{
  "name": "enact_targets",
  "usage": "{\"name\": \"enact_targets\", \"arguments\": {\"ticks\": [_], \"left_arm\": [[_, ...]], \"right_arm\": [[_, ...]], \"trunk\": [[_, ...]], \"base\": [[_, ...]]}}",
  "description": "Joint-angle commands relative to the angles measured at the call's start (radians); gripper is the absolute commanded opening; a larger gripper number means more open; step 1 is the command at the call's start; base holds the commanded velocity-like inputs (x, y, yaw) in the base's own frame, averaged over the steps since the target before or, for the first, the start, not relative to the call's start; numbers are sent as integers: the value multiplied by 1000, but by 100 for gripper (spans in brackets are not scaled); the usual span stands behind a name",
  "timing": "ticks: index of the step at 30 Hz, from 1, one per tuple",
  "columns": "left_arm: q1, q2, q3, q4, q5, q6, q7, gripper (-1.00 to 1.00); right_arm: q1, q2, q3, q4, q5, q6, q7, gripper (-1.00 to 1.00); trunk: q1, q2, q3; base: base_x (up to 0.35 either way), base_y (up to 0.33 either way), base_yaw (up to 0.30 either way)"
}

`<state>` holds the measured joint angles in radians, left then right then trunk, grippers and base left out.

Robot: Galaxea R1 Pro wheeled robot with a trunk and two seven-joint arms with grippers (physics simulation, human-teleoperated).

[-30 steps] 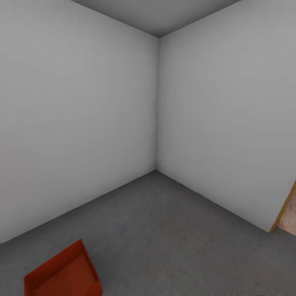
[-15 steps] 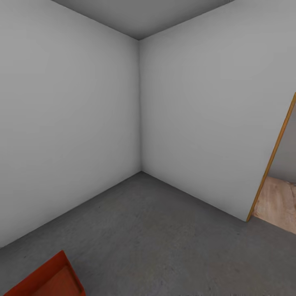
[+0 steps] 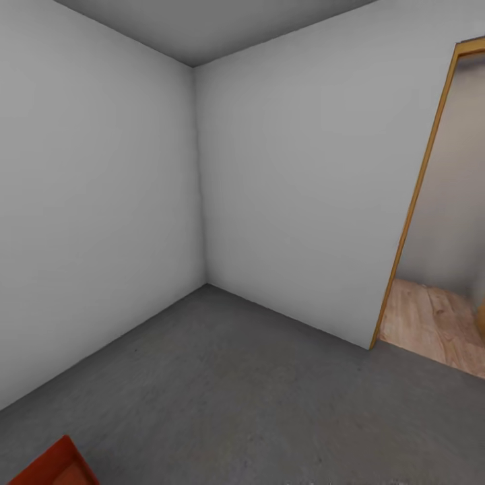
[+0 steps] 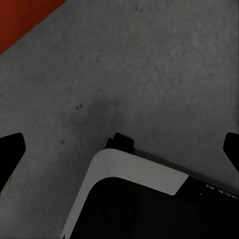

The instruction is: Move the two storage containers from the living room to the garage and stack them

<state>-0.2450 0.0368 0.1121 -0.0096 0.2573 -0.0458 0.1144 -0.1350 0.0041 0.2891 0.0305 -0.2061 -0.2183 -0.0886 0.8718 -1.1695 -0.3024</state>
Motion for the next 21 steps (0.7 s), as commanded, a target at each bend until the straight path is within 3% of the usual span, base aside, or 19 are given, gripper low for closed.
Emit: {"name": "enact_targets", "arguments": {"ticks": [1, 21], "left_arm": [[0, 0, 8, 0, 0, -3, 1, 100], [0, 0, 8, 0, 0, -3, 1, 100]], "right_arm": [[-2, 1, 8, 3, -9, -6, 0, 100], [-2, -1, 8, 3, -9, -4, 0, 100]], "trunk": [[0, -1, -1], [0, -1, 9]], "base": [[0, 0, -279], [0, 0, -281]]}}
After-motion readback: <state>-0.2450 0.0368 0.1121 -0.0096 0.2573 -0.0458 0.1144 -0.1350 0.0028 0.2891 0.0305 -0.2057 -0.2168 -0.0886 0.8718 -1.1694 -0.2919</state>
